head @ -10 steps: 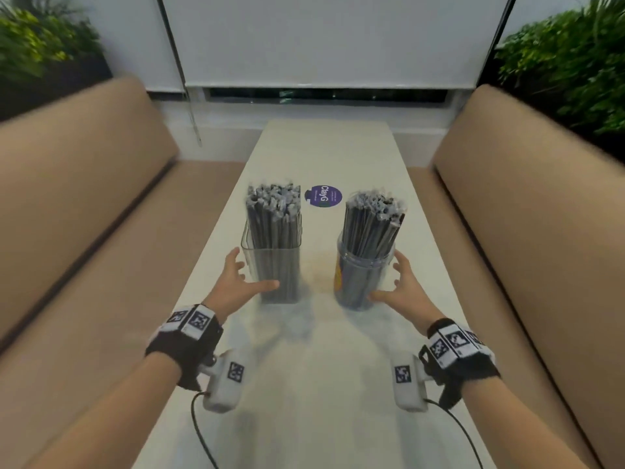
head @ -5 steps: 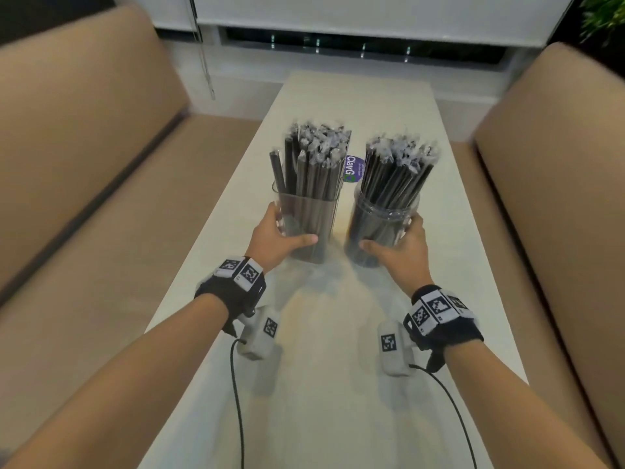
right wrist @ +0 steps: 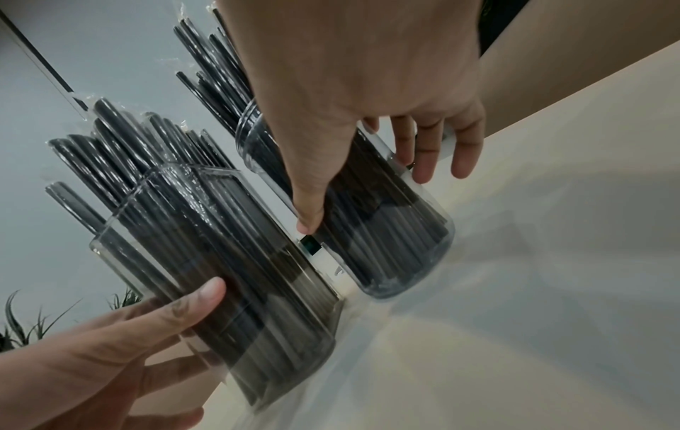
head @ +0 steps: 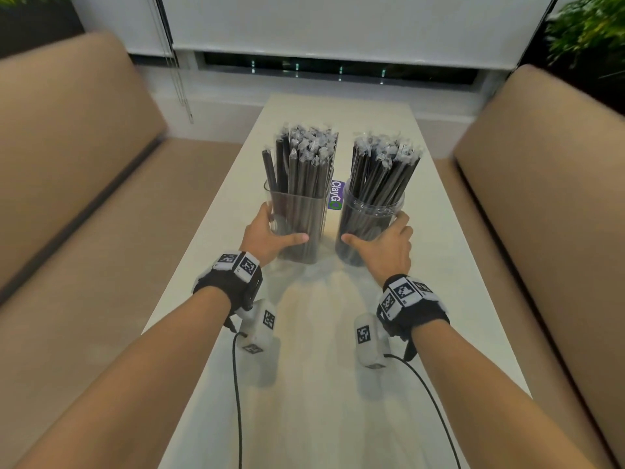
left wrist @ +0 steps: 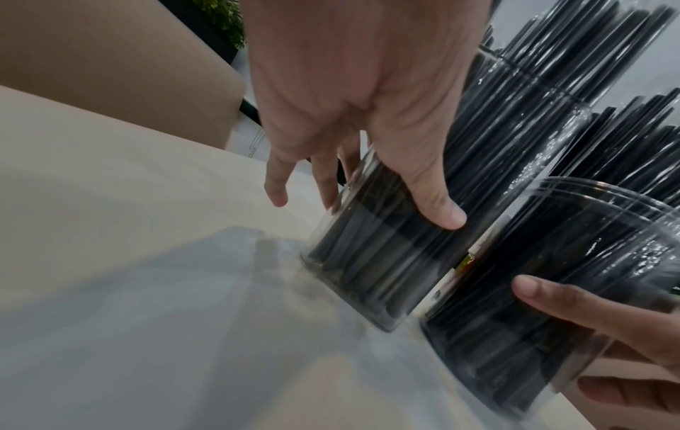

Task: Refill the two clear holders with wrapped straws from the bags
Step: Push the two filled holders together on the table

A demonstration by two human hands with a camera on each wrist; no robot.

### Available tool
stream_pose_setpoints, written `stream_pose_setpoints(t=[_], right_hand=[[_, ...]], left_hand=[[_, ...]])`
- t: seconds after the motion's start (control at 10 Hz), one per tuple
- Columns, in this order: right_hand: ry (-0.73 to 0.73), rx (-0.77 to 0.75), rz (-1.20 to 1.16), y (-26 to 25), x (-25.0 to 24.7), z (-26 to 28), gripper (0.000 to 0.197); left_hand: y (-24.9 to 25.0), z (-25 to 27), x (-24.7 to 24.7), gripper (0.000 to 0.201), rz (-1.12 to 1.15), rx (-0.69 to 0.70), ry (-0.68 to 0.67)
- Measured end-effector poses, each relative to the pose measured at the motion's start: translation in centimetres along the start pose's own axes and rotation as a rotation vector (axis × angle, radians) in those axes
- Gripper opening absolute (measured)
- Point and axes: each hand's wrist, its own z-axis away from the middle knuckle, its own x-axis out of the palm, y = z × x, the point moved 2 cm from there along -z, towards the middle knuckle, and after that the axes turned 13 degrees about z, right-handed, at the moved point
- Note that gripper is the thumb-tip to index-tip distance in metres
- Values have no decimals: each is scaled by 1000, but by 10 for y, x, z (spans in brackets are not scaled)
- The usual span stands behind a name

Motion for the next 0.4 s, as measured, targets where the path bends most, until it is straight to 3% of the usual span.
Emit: stream_pose_setpoints(t=[0.3,0.4], right_hand=[[-82,1,-41,-4,0,-3,110],[-170,7,-88,-1,-10,5,117]], left_hand=[[7,7,7,88,-32,-11,77],[10,16,6,100,-21,-42,87]])
